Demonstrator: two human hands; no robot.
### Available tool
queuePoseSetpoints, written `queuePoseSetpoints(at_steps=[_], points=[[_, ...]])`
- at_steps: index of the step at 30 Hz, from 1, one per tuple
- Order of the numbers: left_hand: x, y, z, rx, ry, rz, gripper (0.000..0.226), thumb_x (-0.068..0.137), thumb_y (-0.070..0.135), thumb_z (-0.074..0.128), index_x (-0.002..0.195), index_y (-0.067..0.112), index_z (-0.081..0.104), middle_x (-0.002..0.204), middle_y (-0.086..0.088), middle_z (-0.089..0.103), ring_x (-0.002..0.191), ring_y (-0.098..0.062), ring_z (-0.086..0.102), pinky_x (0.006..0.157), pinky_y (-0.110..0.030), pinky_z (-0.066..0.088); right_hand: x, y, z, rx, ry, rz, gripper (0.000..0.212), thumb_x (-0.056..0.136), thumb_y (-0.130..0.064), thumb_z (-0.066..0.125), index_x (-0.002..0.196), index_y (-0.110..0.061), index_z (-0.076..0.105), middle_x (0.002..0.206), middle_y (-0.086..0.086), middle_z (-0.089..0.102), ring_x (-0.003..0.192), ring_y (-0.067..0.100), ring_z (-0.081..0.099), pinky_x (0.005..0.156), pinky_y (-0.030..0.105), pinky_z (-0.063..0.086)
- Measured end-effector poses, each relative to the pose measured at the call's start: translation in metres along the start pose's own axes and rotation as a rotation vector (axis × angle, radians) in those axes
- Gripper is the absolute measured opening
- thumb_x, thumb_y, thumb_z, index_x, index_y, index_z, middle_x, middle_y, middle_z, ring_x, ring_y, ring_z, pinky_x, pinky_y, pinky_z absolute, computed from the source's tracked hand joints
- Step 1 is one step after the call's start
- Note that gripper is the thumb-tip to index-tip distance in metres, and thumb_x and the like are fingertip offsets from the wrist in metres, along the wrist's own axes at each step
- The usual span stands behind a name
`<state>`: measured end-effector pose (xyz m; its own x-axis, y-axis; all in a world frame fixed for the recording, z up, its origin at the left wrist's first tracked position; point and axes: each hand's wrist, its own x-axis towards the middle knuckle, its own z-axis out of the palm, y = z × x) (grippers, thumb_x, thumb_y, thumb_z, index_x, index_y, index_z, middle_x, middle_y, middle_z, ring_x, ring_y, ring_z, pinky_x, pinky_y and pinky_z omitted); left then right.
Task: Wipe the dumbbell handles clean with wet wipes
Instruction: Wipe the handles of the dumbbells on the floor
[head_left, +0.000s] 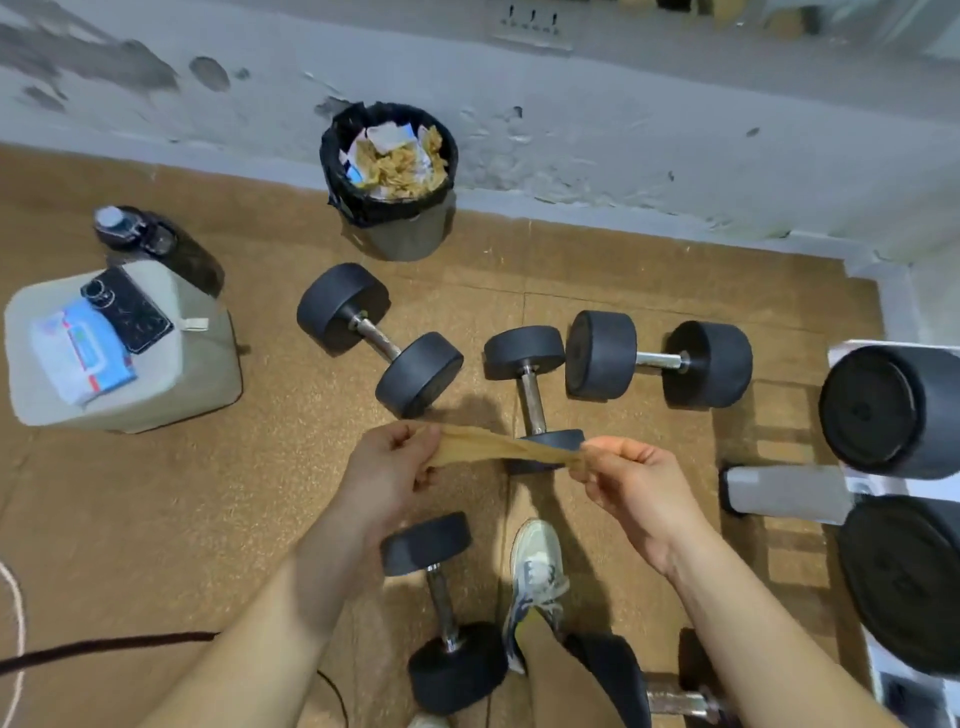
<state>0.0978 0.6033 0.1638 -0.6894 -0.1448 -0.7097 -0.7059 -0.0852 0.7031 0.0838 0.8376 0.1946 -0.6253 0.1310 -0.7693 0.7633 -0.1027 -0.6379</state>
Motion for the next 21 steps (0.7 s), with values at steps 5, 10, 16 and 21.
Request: queuePoseSetpoints(at_steps=[5,10,16,21], points=[[0.088,0.005,0.018,0.196,0.050,0.100,0.020,0.096,0.029,0.059,0.087,0.016,0.070,0.057,0.004,0.056,0.050,-0.007,0.049,0.051,-0.020,0.041,0.093,-0.014,-0.008,-0.079,0.028,0.012,0.020,0.095,0.002,0.050,0.090,-0.006,0.067,0.067,0.008,0.062,0.054,0.012,0.052,0.053,0.024,0.041],[0.164,-0.016,0.040,0.329,0.046,0.099,0.043,0.093,0.044,0.060,0.058,0.019,0.059,0.050,0.009,0.048,0.051,-0.009,0.045,0.056,-0.029,0.033,0.175,-0.002,0.009,-0.270,0.185,-0.055,0.023,0.099,-0.011,0.048,0.088,-0.020,0.066,0.076,0.001,0.066,0.060,0.010,0.052,0.055,0.026,0.041],[0.286,-0.089,0.081,0.461,0.023,0.189,0.030,0.094,0.040,0.059,0.075,0.020,0.072,0.065,0.008,0.063,0.065,-0.012,0.058,0.058,-0.028,0.038,0.309,0.045,0.002,-0.215,0.326,-0.106,0.025,0.098,-0.024,0.054,0.084,-0.009,0.068,0.073,0.009,0.064,0.057,0.015,0.052,0.053,0.026,0.043],[0.358,-0.149,0.134,0.250,0.006,0.084,0.013,0.091,0.032,0.065,0.086,0.022,0.072,0.076,0.005,0.071,0.069,-0.009,0.065,0.064,-0.025,0.049,0.399,0.103,0.003,-0.224,0.255,-0.120,0.029,0.098,-0.028,0.053,0.110,-0.005,0.067,0.092,0.004,0.068,0.081,0.017,0.062,0.081,0.033,0.054]])
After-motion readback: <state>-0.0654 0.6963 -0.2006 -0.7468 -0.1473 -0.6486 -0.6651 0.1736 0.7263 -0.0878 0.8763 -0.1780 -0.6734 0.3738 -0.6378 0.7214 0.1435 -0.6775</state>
